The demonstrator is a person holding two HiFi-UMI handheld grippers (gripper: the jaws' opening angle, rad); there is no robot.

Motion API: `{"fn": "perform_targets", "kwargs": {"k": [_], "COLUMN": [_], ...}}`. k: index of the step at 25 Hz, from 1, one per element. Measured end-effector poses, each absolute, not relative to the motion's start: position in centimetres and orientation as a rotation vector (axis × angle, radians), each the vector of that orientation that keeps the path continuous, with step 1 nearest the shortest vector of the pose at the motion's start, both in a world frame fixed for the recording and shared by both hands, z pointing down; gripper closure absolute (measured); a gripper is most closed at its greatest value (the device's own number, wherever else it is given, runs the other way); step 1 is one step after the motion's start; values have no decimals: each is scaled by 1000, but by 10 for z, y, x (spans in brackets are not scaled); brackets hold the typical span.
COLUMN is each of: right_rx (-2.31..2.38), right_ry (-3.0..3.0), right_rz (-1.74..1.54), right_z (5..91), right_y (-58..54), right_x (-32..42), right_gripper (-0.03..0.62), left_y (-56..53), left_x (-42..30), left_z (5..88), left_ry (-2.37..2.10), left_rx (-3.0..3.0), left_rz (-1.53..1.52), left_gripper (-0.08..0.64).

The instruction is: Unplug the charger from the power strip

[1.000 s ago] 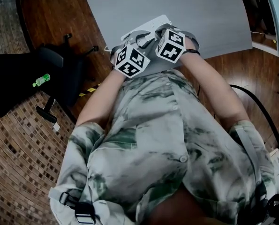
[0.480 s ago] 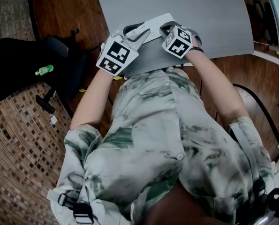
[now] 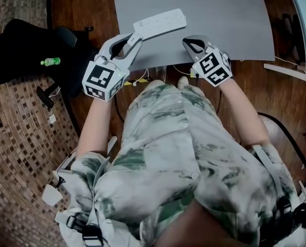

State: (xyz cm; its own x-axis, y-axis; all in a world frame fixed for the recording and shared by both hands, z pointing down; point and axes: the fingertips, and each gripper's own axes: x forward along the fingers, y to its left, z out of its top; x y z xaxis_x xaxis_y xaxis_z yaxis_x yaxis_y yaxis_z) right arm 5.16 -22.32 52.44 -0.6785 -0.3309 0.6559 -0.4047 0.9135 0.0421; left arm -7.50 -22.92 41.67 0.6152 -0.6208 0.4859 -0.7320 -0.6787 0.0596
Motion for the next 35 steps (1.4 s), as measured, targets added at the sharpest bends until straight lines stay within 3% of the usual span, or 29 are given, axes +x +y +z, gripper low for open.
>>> {"fn": "perform_targets", "kwargs": {"k": [5, 17, 35], "right_rx": [537, 597, 863], "right_ry": [-2442, -2542, -2563], "right_rz": [146, 206, 136], "right_z": [467, 468, 395], "right_y": [-164, -82, 158], "right_x": [80, 95, 2], "right_gripper": [591, 591, 589], "left_y": [-154, -70, 166], "left_x": [-87, -82, -163], "left_z": [363, 363, 345], "left_ry": [-1209, -1227, -1007], "left_rx": [2510, 2551, 2719], "left_rz": [548, 485, 308], "left_gripper": [454, 454, 454]}}
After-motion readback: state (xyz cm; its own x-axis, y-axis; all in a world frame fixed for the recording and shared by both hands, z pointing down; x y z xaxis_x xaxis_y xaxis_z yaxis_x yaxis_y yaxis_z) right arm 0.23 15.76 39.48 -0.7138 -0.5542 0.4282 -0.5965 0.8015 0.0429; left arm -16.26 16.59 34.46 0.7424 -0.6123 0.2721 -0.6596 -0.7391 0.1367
